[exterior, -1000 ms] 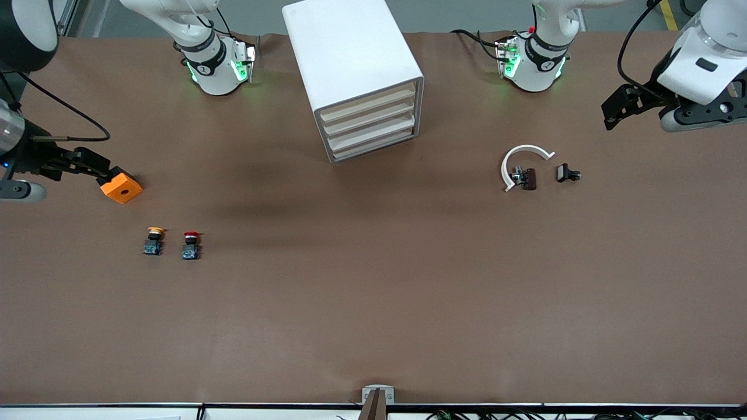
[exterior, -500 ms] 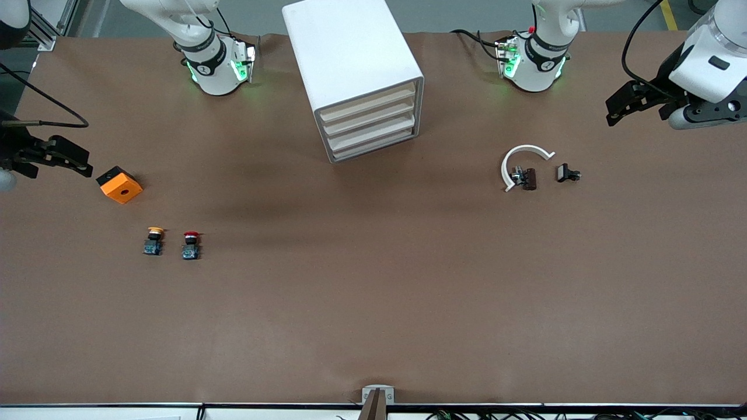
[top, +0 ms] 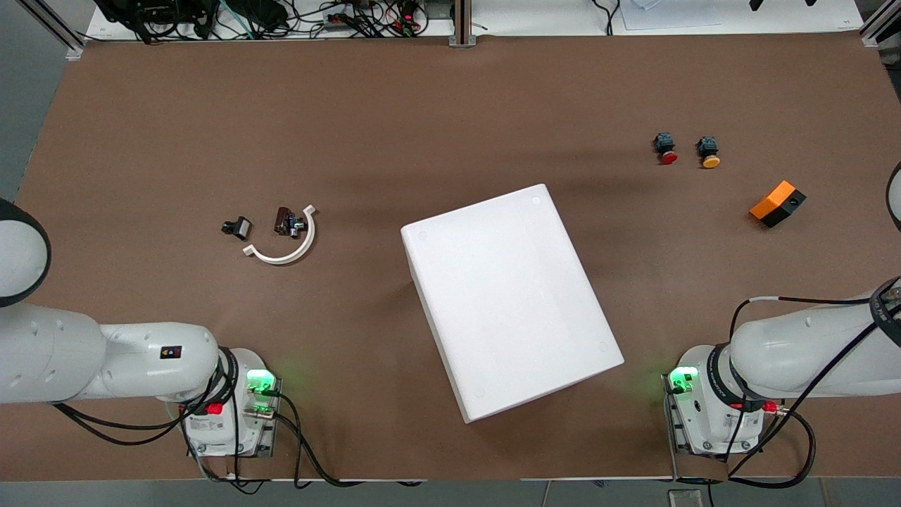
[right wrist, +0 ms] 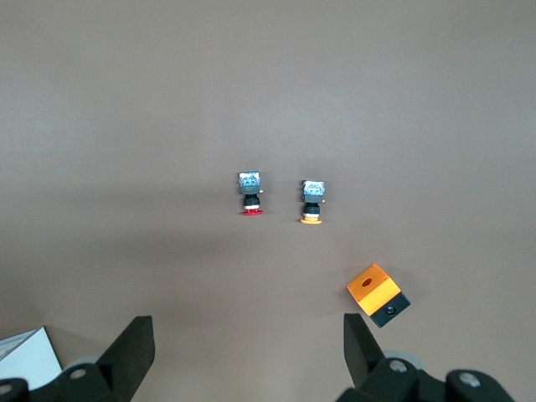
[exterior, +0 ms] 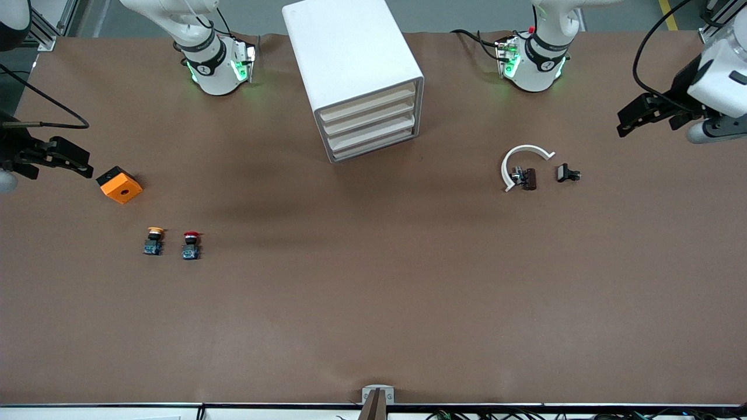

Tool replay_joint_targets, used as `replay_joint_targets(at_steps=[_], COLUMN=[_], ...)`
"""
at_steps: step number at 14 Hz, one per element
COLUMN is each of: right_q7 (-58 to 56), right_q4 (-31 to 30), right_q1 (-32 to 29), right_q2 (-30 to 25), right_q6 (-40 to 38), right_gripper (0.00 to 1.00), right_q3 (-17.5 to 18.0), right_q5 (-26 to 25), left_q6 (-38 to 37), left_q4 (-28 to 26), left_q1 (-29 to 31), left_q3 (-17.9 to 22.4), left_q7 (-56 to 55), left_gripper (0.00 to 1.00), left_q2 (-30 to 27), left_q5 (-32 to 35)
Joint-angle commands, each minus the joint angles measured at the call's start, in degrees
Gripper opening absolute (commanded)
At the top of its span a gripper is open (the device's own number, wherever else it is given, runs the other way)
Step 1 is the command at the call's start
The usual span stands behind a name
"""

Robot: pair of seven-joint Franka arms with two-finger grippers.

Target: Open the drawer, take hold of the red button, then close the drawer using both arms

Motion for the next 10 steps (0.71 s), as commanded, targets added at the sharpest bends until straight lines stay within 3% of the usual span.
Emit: replay_joint_targets(at_steps=[1,10], right_q7=[-0.5,-0.4], right_q4=[1.7,1.8], right_q1=[-0.9,-0.8], right_q2=[0.7,0.7], right_q6=[-1.0,-0.8], right_gripper=[1.00,1.00], right_q3=[0.6,0.7], right_q5=[1.1,1.1], left_q6=[-1.2,-1.9], left_q4=[1.4,2.0], left_q1=[0.4,0.3], left_q3=[-0.3,-0.3], left_q7=[0.8,0.6], left_gripper=[1.00,1.00], left_q2=[0.4,0.6], left_q5=[-0.1,-0.1])
